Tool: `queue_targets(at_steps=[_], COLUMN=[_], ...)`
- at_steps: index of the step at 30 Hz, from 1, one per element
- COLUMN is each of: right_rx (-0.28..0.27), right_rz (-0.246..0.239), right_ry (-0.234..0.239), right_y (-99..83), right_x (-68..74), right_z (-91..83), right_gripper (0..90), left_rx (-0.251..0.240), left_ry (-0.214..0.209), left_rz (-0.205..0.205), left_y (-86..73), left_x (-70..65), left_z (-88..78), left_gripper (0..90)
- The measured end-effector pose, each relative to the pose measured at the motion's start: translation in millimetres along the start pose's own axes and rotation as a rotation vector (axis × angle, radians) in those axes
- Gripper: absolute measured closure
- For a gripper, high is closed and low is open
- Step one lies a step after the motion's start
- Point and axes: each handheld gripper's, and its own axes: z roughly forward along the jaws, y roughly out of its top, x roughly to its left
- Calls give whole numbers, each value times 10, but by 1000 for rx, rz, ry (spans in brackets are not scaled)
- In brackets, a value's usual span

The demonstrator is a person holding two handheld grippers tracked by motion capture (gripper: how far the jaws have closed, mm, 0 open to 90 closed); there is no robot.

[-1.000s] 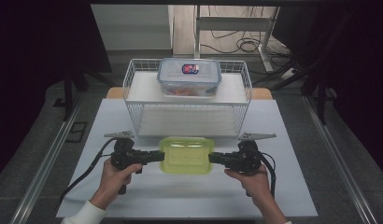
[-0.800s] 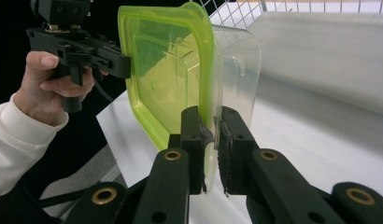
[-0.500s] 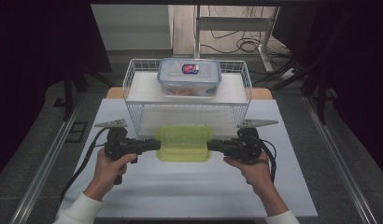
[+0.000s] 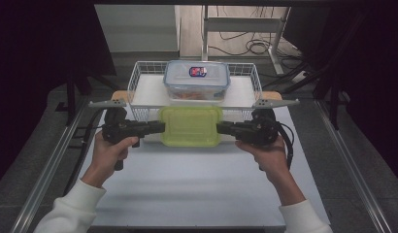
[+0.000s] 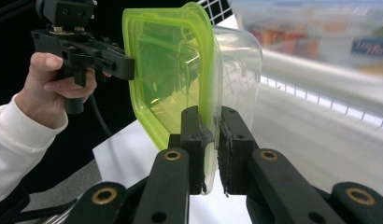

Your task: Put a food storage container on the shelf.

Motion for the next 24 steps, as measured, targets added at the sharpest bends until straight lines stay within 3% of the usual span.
queue_targets(at_steps=[12,14,18,19,22,23,24], right_rx=[-15,-23,-25,-25,-32,-31,-30], right_rz=[-15,-1,10,11,17,27,33], right_ry=[-13,-8,-13,-21,-10,0,0], right_y=[511,661,808,908,987,1080,1118], right_x=[-87,-141,-187,-214,-258,-329,-365], right_z=[13,44,71,87,97,117,130], right_gripper=[812,812,813,813,814,814,814], left_rx=[-28,-33,-27,-24,-18,-9,-9], left_ry=[8,7,21,22,19,20,20], left_rz=[10,8,2,0,-2,-3,-3], left_y=[502,661,814,922,1026,1127,1127], left_x=[118,181,230,257,297,353,353], left_z=[-48,-61,-60,-70,-66,-45,-45], left_gripper=[805,806,808,807,807,807,807])
